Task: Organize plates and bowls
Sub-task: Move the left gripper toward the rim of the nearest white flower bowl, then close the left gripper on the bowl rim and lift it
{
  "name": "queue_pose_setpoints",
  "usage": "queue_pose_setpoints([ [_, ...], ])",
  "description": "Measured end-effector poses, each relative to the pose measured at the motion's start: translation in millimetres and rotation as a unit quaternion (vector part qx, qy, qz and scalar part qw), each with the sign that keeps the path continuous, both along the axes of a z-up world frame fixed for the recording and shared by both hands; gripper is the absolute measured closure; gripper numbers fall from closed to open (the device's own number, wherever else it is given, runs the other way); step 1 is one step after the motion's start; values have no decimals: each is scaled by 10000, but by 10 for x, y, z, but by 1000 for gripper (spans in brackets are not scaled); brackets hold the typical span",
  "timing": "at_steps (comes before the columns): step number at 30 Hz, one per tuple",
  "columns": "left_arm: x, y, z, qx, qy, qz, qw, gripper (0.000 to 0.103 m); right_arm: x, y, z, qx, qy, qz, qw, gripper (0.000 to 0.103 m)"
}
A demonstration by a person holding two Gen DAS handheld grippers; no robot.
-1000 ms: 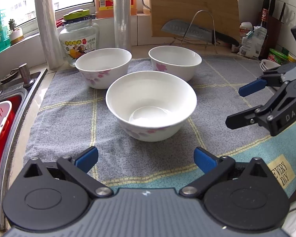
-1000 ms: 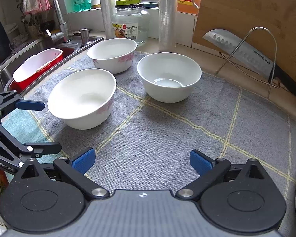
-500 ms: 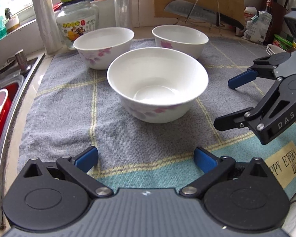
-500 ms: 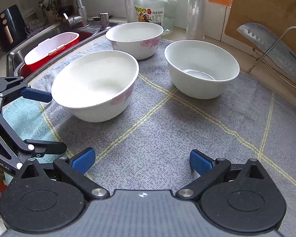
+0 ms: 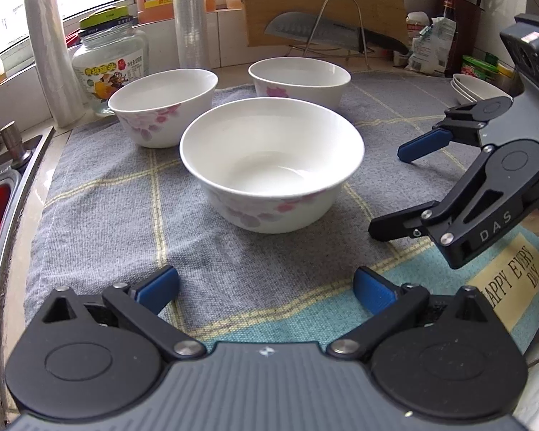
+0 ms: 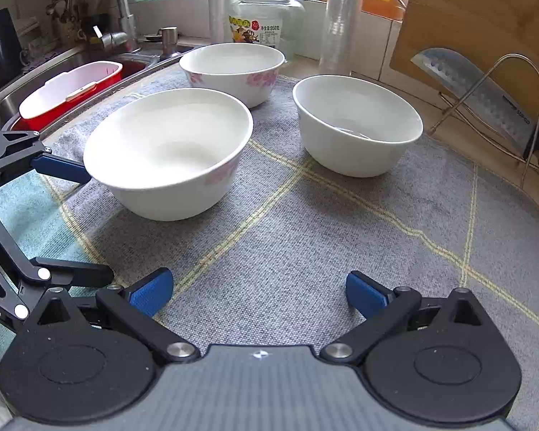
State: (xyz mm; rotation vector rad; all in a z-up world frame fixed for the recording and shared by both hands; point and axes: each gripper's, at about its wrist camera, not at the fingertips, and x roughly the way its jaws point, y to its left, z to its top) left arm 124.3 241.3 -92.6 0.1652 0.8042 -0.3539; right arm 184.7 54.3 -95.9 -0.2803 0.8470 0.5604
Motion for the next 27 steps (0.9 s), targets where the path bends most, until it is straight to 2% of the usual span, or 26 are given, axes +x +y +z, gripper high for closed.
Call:
queue_pose_setpoints([
  [6, 5, 88, 90, -108, 138, -227, 9996, 1, -34, -16, -20, 98, -171, -118, 9997, 0],
  [11, -48, 254, 370, 48, -88, -364, 9993, 1, -45, 17, -2, 39, -112, -163, 9998, 0],
  [15, 84, 339, 538, 98, -160, -403, 9990, 1, -108, 109, 30, 114, -180, 32, 9998, 0],
  [21, 370, 380, 673, -344, -104, -560, 9978, 1, -148, 358, 126, 114, -491, 370, 9980, 0],
  [27, 641, 263, 646, -421, 91, -912, 9949, 1, -135, 525, 163, 84, -755, 520, 9958, 1],
])
